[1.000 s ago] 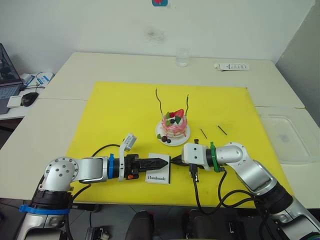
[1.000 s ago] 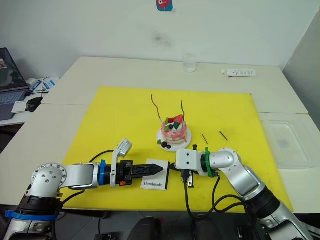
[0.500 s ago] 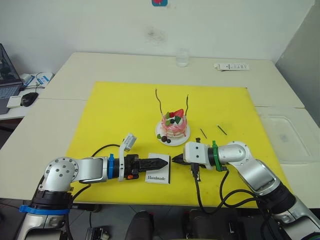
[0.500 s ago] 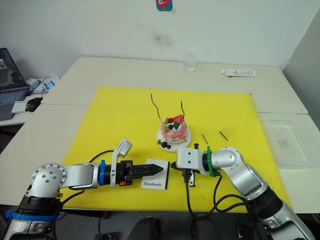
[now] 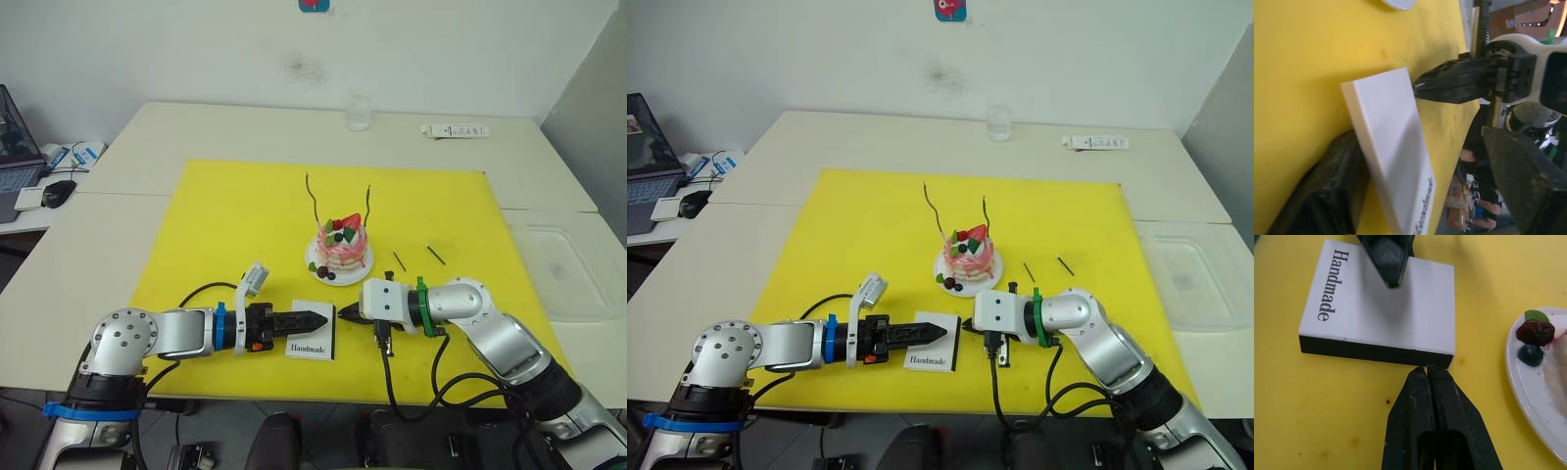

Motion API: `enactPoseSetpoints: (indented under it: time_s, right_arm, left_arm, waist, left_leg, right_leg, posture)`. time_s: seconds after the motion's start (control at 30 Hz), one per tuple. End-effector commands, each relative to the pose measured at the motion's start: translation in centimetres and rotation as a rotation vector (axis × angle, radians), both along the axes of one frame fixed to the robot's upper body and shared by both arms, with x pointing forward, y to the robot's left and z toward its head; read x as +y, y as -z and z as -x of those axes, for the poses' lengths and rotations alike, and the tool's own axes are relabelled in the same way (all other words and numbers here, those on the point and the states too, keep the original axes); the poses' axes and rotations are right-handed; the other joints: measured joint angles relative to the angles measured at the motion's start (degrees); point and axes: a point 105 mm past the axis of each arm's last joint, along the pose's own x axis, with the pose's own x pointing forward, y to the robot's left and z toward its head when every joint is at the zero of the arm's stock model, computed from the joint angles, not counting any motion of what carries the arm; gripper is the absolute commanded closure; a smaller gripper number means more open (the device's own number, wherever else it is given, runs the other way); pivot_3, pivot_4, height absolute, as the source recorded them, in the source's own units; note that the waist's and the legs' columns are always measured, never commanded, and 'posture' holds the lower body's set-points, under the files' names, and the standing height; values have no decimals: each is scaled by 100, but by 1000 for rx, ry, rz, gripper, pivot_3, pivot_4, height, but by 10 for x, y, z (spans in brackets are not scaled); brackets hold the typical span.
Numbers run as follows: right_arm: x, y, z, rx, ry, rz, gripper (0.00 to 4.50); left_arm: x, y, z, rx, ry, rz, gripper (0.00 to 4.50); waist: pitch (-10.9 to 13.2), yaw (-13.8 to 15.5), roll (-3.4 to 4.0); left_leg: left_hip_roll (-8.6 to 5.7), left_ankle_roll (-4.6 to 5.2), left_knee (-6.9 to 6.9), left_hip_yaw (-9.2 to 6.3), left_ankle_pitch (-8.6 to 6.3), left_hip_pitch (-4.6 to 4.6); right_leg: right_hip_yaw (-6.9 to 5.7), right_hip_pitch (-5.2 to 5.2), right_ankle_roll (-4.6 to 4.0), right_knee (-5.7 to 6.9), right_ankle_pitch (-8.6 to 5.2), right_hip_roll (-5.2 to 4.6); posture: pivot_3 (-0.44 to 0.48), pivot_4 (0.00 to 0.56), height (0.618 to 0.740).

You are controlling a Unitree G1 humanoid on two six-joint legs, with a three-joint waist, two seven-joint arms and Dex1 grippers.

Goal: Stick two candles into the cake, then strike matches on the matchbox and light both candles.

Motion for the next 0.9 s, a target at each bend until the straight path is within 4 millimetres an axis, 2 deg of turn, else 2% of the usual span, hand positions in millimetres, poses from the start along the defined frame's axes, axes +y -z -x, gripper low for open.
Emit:
enactPoseSetpoints:
  time_s: [0.03,0.17,0.3,0.77,0.9]
  right_arm:
    - [1,-9,7,-3,-17,-32,4500]
    - [0,-8,11,6,-13,-32,4500]
    - [0,-7,11,12,-11,-31,4500]
    - [7,8,0,7,22,10,4500]
    - [7,9,-1,7,22,17,4500]
  left_arm:
    - [4,16,2,47,-13,-62,2175]
    - [8,20,1,48,-26,-85,3562]
    - [11,21,0,44,-38,-99,4474]
    - [11,18,-1,24,-42,-88,4474]
    - [12,17,-2,19,-46,-89,3517]
  waist:
    - [0,0,0]
    - [0,0,0]
    - [0,-1,0]
    - [0,-1,0]
    - [0,-1,0]
  left_leg:
    - [0,0,-1,0,0,0]
    - [1,0,-3,1,0,-1]
    - [2,0,-4,0,0,0]
    - [2,0,-4,-1,0,0]
    - [2,0,-4,-1,0,0]
  right_leg:
    - [0,0,1,-1,-1,0]
    - [0,-2,5,-4,-3,0]
    - [-1,-2,5,-3,-3,0]
    - [-1,-2,6,-3,-4,1]
    - [-2,-2,6,-3,-4,1]
  posture:
    - [0,150,740]
    - [0,150,740]
    - [0,150,740]
    - [0,150,740]
    - [0,150,740]
